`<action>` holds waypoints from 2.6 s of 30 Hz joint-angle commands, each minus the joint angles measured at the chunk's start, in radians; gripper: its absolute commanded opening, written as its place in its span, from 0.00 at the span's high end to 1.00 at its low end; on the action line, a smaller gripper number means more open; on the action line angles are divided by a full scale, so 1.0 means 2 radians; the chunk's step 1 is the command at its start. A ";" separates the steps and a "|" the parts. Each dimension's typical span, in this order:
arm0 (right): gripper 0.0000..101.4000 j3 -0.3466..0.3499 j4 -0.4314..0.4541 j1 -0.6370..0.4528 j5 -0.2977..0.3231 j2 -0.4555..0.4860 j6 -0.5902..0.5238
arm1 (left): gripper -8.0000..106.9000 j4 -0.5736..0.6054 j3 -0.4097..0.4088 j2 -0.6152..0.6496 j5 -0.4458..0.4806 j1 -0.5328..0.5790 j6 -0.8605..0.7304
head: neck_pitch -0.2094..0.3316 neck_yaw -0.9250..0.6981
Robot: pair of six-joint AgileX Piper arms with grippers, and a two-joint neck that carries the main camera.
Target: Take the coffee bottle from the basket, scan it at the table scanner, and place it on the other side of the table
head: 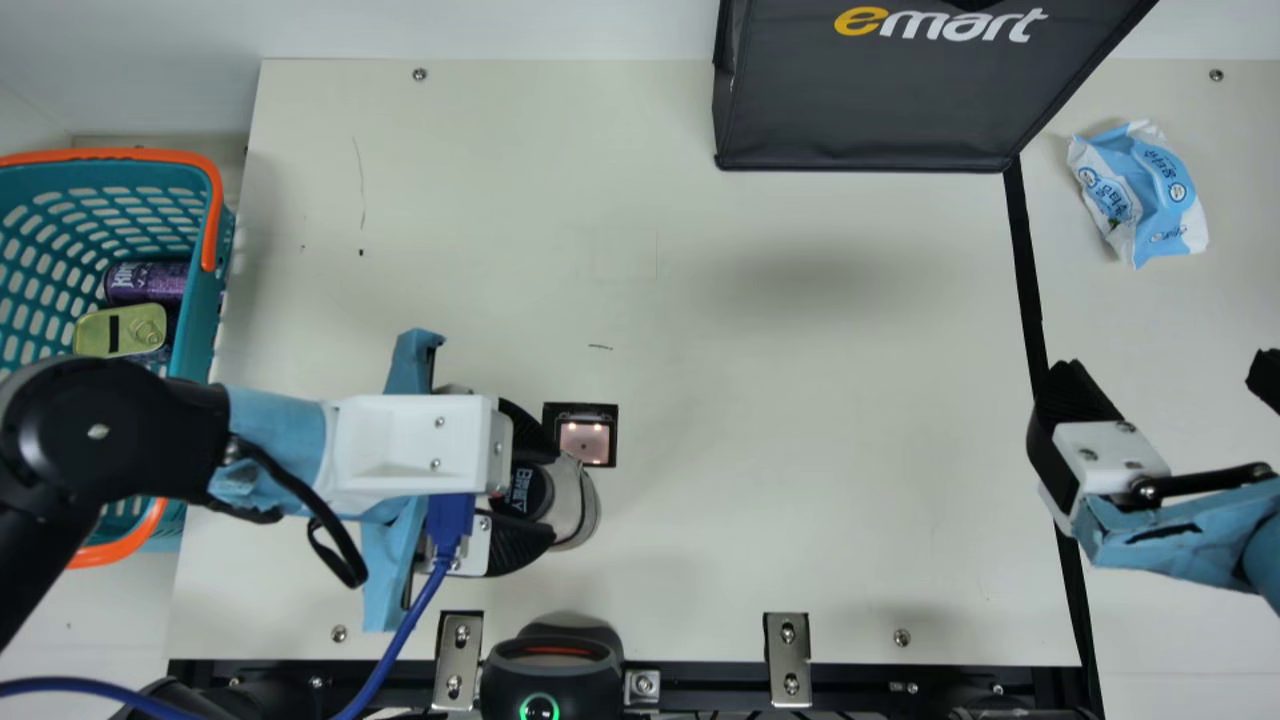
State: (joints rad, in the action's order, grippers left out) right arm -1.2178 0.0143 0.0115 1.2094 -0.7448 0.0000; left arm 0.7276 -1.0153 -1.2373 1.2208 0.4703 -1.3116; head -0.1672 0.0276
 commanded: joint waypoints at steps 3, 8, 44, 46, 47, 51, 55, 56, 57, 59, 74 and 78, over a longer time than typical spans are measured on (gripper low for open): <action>0.06 0.000 0.000 0.000 0.000 0.000 0.000 | 1.00 -0.010 -0.004 -0.012 0.000 -0.005 -0.010 | 0.014 0.000; 0.06 0.000 0.000 0.000 0.000 0.000 0.000 | 1.00 -0.023 -0.002 -0.024 0.000 -0.009 -0.021 | 0.014 0.000; 0.06 0.000 0.000 0.000 0.000 0.000 0.000 | 1.00 -0.053 -0.055 0.015 0.000 0.046 0.094 | 0.014 0.000; 0.06 0.000 0.000 0.000 0.000 0.000 0.000 | 1.00 -0.054 -0.058 0.017 0.000 0.047 0.100 | 0.014 0.000; 0.06 0.000 0.000 0.000 0.000 0.000 0.000 | 1.00 -0.055 -0.059 0.017 0.000 0.048 0.103 | 0.014 0.000; 0.06 0.000 0.000 0.000 0.000 0.000 0.000 | 1.00 -0.057 -0.062 0.017 0.000 0.046 0.110 | 0.014 0.000; 0.06 0.000 0.000 0.000 0.000 0.000 0.000 | 1.00 -0.055 -0.068 0.009 0.000 0.041 0.117 | 0.014 0.000; 0.06 0.000 0.000 0.000 0.000 0.000 0.000 | 1.00 -0.054 -0.071 0.006 0.000 0.040 0.119 | 0.014 0.000; 0.06 0.000 0.000 0.000 0.000 0.000 0.000 | 1.00 -0.052 -0.073 0.003 0.000 0.039 0.121 | 0.014 0.000; 0.06 0.000 0.000 0.000 0.000 0.000 0.000 | 1.00 -0.050 -0.081 -0.005 0.000 0.036 0.127 | 0.014 0.000; 0.06 0.000 0.000 0.000 0.000 0.000 0.000 | 1.00 -0.045 -0.167 -0.082 0.000 0.035 0.206 | 0.014 0.000; 0.06 0.000 0.000 0.000 0.000 0.000 0.000 | 1.00 -0.054 -0.198 -0.107 0.000 0.038 0.237 | 0.014 0.000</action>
State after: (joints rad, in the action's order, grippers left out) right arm -1.2178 0.0143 0.0115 1.2094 -0.7448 0.0000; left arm 0.6242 -1.3906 -1.4360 1.2208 0.5440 -0.8602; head -0.1672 0.0291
